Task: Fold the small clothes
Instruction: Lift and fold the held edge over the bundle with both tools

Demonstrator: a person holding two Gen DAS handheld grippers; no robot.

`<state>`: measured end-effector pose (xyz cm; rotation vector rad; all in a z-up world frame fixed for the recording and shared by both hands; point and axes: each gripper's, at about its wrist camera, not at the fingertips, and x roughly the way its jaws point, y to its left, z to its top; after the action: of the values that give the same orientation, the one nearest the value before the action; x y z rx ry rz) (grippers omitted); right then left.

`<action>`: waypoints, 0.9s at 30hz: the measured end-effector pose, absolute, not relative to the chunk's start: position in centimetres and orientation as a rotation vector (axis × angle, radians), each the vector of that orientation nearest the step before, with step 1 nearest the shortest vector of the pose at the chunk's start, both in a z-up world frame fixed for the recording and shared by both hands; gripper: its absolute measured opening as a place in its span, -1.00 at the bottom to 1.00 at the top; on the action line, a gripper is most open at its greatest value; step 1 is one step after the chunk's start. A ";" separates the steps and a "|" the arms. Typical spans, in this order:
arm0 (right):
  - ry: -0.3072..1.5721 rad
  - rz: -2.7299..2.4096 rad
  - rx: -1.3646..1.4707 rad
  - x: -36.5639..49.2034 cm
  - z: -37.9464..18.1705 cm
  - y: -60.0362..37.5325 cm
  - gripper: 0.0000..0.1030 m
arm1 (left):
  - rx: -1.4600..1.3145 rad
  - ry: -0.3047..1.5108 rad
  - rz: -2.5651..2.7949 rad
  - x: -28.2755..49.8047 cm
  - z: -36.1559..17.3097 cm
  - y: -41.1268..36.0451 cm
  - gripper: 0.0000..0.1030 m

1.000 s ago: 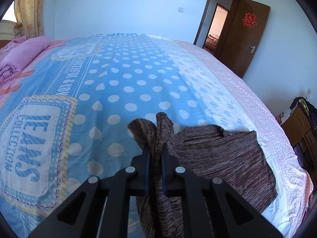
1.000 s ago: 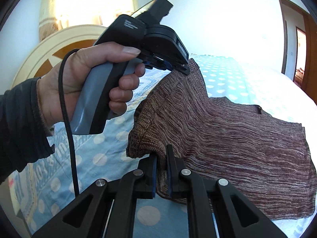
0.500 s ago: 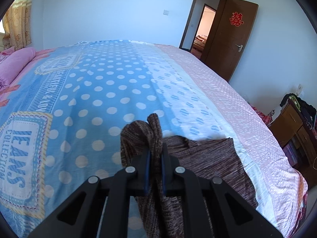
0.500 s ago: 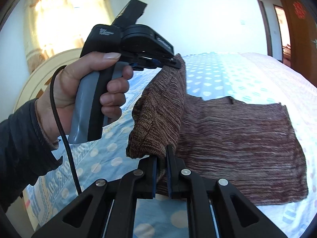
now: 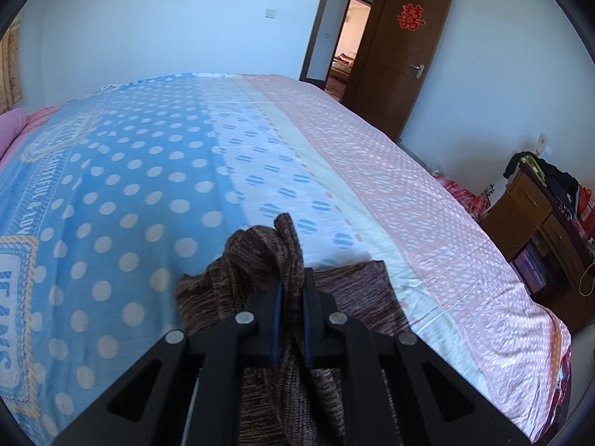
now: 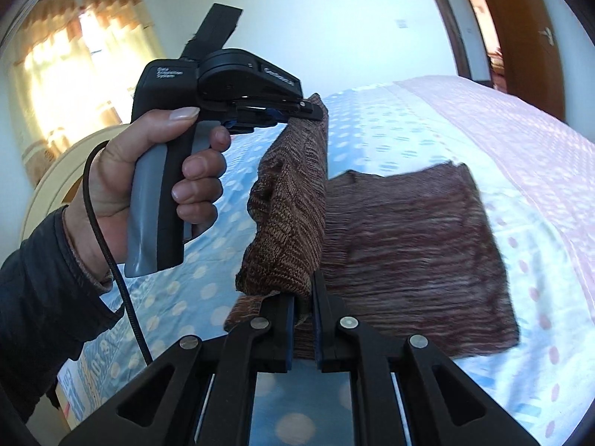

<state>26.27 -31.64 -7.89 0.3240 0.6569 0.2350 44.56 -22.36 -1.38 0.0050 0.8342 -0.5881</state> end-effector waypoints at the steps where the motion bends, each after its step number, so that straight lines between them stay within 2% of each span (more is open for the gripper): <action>1: 0.660 0.226 0.335 26.2 -8.0 -32.2 -0.86 | 0.008 0.838 -0.593 44.6 -1.5 -23.0 -0.81; 27: 0.821 0.041 0.526 23.5 -12.2 -41.1 -0.92 | 0.105 0.960 -0.695 44.9 -7.9 -34.9 -0.81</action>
<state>23.51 -41.12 -12.23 0.5261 0.8207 0.0413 44.93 -34.91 -7.93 0.1054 0.9604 -0.6955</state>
